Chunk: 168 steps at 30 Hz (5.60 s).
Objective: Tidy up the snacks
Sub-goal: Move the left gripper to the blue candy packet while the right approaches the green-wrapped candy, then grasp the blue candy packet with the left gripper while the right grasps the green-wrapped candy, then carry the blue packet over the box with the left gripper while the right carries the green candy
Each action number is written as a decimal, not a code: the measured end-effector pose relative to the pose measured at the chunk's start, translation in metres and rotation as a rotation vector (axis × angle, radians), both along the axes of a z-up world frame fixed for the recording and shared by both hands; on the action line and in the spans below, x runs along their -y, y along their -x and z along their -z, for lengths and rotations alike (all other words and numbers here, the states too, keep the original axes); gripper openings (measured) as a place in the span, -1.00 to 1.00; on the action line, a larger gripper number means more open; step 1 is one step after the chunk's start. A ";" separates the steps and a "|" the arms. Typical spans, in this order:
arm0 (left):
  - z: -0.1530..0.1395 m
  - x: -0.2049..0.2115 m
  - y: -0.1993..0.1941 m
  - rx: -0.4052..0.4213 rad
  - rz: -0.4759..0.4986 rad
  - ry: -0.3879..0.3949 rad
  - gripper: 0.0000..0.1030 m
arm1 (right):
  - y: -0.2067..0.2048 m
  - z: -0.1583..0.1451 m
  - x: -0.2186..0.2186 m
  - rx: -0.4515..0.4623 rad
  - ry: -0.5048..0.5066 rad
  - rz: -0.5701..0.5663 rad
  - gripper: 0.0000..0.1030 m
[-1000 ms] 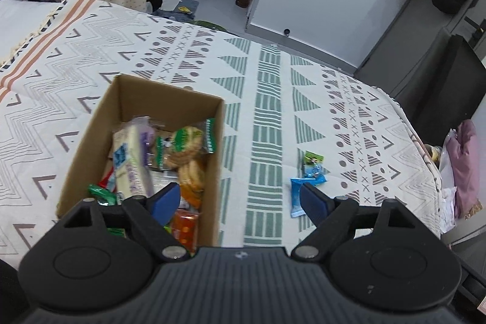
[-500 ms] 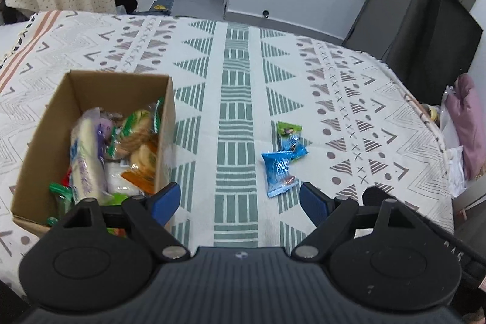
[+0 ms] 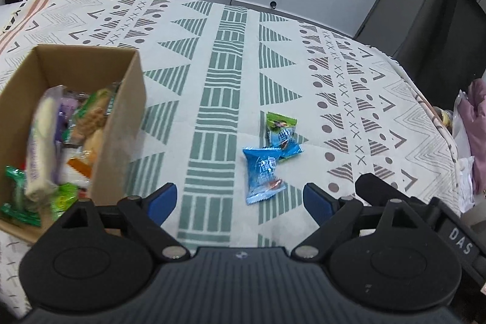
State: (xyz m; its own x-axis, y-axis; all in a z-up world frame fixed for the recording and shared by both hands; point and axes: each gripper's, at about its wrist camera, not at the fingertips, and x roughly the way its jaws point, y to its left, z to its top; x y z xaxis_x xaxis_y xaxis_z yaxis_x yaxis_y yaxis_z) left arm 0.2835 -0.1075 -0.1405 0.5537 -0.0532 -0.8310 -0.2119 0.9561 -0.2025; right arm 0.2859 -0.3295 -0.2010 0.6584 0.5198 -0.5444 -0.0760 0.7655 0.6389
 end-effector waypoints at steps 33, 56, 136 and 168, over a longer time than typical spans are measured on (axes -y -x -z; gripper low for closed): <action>0.070 -0.016 -0.058 -0.014 -0.099 0.038 -0.96 | -0.083 0.041 -0.045 0.003 0.098 -0.164 0.56; 0.060 -0.019 -0.063 -0.021 -0.086 0.029 0.18 | -0.087 0.042 -0.048 -0.036 0.179 -0.196 -0.43; -0.081 -0.120 0.062 0.236 -0.300 -0.090 -0.58 | -0.003 -0.099 -0.139 0.330 0.152 -0.358 -0.46; -0.027 -0.218 0.064 0.111 -0.378 0.036 -0.29 | 0.011 -0.072 -0.226 0.292 0.248 -0.490 -0.46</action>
